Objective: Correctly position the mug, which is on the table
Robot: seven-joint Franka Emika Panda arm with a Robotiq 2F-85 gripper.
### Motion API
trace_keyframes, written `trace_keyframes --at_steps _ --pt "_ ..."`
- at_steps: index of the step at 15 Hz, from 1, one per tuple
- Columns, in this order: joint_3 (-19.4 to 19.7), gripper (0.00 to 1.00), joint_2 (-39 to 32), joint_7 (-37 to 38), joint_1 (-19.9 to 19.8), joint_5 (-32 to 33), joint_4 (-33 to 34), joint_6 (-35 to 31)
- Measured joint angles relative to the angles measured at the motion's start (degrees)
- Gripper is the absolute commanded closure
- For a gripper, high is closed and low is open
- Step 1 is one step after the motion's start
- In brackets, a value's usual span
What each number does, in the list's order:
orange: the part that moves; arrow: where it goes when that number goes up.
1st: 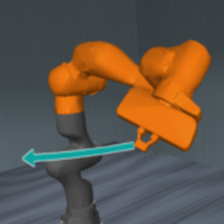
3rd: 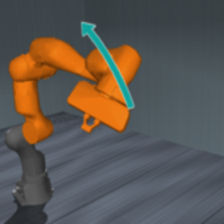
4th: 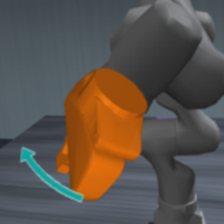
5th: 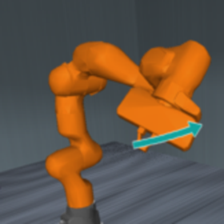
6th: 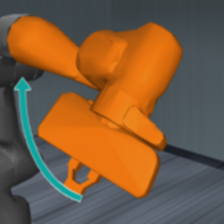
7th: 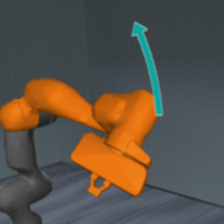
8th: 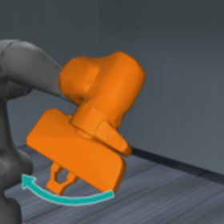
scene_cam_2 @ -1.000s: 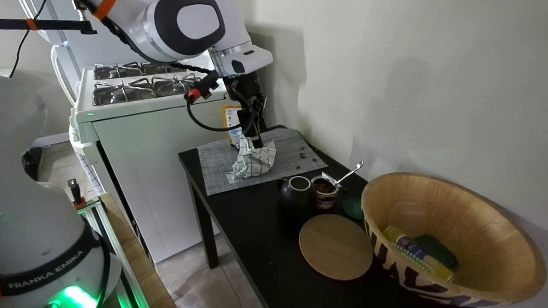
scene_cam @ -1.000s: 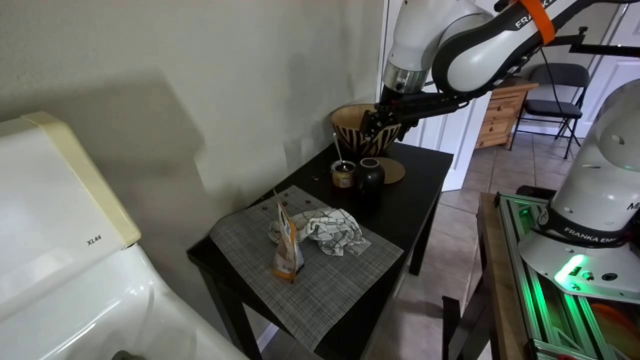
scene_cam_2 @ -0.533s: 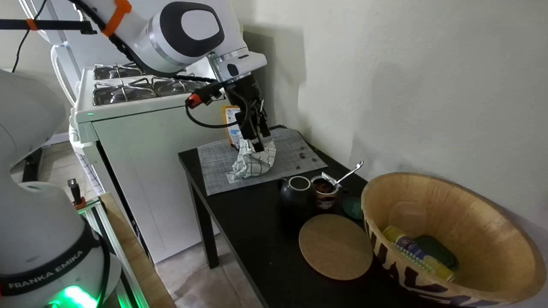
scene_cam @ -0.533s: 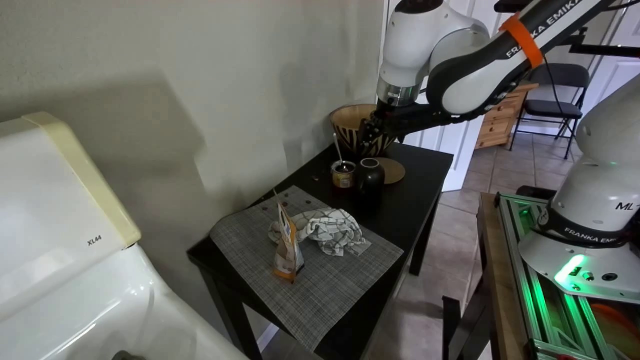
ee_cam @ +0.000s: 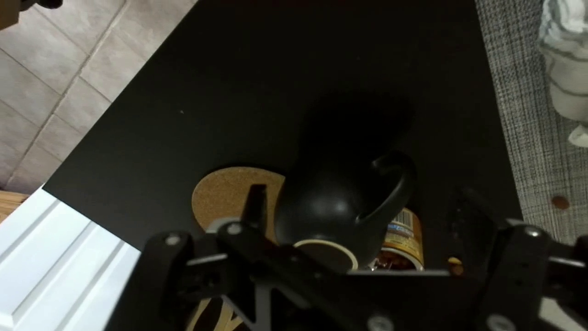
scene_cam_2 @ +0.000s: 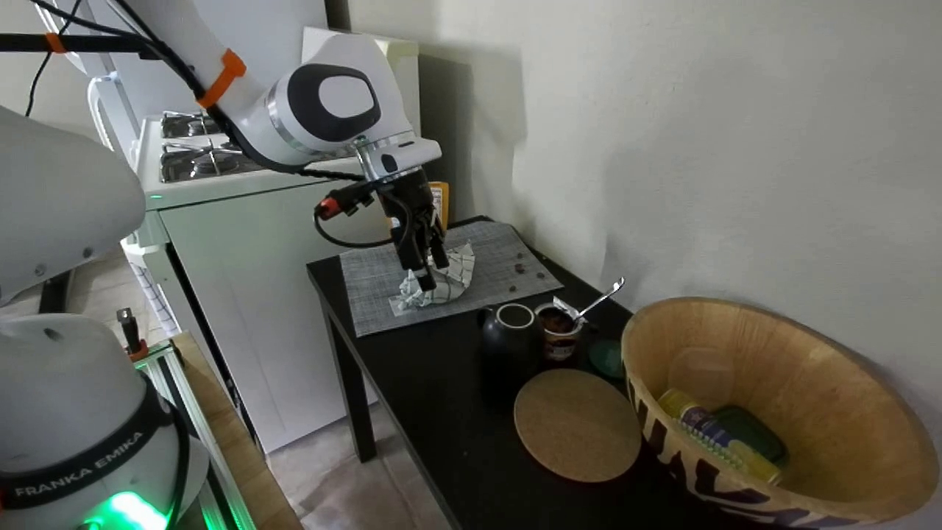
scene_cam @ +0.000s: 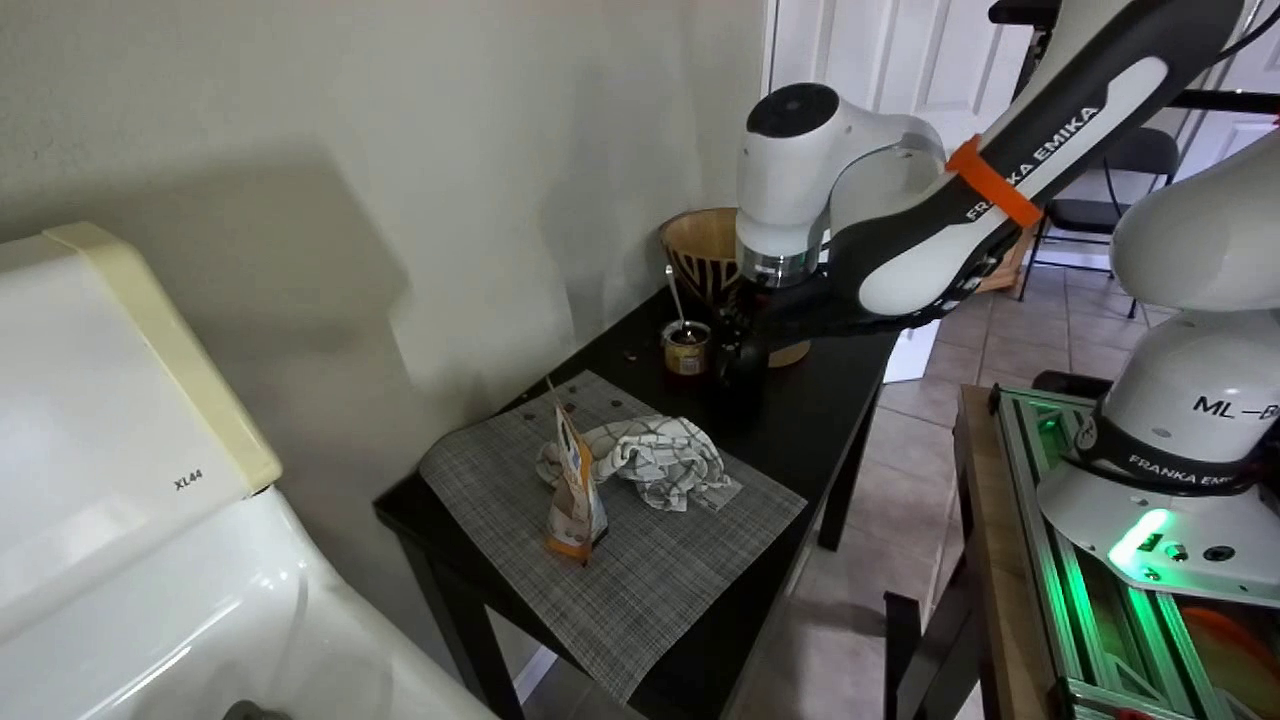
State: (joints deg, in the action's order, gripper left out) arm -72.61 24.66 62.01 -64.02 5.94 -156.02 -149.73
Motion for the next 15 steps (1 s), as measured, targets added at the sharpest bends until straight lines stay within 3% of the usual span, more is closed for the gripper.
trace_keyframes --at_steps 3,10,15 --pt "-10.9 0.00 -0.5 6.9 -9.7 -0.6 0.3 -4.5" --pt "-14.3 0.00 0.7 10.7 -13.4 -1.7 1.3 -4.8" --pt "-23.8 0.00 6.0 14.1 -22.0 -4.2 3.5 -4.8"
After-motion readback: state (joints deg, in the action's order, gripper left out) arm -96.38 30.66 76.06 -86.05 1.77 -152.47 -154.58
